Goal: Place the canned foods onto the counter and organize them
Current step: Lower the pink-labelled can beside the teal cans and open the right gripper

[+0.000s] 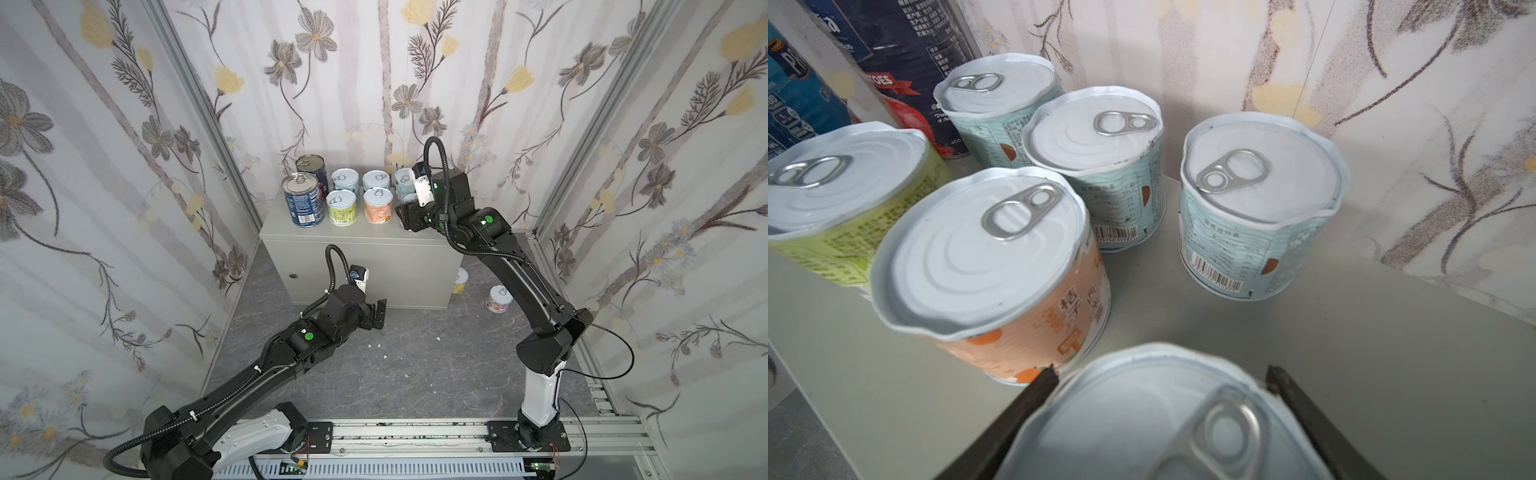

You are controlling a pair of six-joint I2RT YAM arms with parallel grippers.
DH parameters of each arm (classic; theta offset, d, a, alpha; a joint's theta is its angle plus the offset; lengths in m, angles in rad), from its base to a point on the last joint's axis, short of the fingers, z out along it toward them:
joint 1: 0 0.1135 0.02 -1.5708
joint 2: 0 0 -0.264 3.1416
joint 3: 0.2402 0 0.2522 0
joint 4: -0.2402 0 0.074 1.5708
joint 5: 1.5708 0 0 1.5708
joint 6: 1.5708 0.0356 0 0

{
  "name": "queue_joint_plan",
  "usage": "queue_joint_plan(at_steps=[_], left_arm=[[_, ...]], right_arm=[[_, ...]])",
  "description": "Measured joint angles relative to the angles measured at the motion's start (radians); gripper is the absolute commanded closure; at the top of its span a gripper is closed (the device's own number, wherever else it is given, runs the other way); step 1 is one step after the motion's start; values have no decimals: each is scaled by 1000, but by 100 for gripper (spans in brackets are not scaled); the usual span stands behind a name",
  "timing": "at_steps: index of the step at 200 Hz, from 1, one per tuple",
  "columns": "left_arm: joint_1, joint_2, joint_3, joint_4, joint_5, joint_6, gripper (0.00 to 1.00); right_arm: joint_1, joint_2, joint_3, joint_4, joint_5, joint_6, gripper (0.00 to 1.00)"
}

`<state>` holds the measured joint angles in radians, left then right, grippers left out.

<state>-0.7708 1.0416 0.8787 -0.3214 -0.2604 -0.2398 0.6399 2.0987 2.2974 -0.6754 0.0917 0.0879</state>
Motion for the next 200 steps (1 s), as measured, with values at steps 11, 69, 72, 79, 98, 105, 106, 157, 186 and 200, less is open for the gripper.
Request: queue_joint_plan(at_steps=[11,69,72,79,98,105,106,157,186,200], left_arm=[[0,0,0,0,0,0,0],[0,-1,-6,3,0,0,0],[0,-2,-6,3,0,0,0],[0,-2,-7,3,0,0,0],[0,-5,-8,3,0,0,0],[0,-6,-8,3,0,0,0],[0,-6,-8,3,0,0,0],[0,-9,-11,3,-2,0,0],[0,-11,-13,3,-8,0,0],[0,-11,-13,3,-8,0,0]], right_arm=[[-2,10,8,6,-7,1,47],[-6,59,63,21,-5,8,46],[-7,61,65,21,-3,8,46],[-9,64,69,21,-3,8,46],[-14,73,74,34,2,8,46],[-16,76,74,41,8,8,46],[-16,76,74,43,9,8,46],[-16,88,75,72,13,8,30],[-16,88,75,72,19,8,22],[-17,87,75,70,19,7,20]])
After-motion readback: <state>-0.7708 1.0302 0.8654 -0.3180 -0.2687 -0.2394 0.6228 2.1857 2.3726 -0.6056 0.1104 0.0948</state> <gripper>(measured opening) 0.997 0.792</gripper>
